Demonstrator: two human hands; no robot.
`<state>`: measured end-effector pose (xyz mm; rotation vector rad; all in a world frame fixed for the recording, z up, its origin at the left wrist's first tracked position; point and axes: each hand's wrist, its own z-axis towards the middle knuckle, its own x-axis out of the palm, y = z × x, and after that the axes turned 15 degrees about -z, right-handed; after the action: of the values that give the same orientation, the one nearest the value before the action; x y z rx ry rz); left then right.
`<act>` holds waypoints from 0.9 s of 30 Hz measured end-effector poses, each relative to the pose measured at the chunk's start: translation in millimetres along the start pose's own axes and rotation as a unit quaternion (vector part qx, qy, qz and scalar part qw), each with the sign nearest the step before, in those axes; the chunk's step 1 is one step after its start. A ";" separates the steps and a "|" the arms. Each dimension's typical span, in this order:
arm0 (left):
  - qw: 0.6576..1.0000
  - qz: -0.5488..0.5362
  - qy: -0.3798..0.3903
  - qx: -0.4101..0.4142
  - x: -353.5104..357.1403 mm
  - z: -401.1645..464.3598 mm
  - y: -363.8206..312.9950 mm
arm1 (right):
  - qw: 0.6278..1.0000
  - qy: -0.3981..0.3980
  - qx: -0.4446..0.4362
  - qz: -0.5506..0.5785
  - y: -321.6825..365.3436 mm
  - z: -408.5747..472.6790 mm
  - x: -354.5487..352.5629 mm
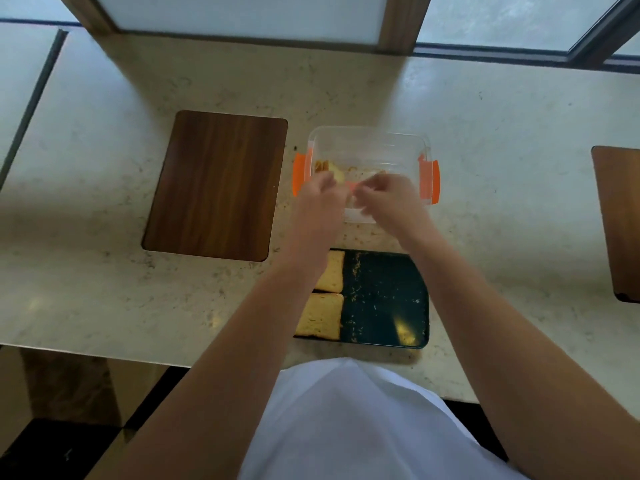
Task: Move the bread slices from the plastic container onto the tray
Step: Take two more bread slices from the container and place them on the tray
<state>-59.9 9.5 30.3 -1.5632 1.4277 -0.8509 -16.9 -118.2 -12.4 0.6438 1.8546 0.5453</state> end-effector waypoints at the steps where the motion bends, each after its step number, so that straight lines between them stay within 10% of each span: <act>1: 1.000 0.006 -0.002 0.004 6.4 8.6 -12.7 | 1.000 -0.013 0.002 -0.010 4.6 14.5 -2.7; 16: 0.981 -0.069 -0.076 -0.163 44.2 82.0 -8.7 | 0.964 0.158 0.046 -0.209 -21.4 119.0 52.9; 27: 0.984 -0.024 -0.112 -0.140 51.1 105.8 12.7 | 0.964 0.216 0.149 -0.043 -29.0 128.4 42.9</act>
<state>35.9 -27.1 -28.6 -1.8463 1.3932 -0.4968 85.0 -102.7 -104.8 0.6744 2.3951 0.3681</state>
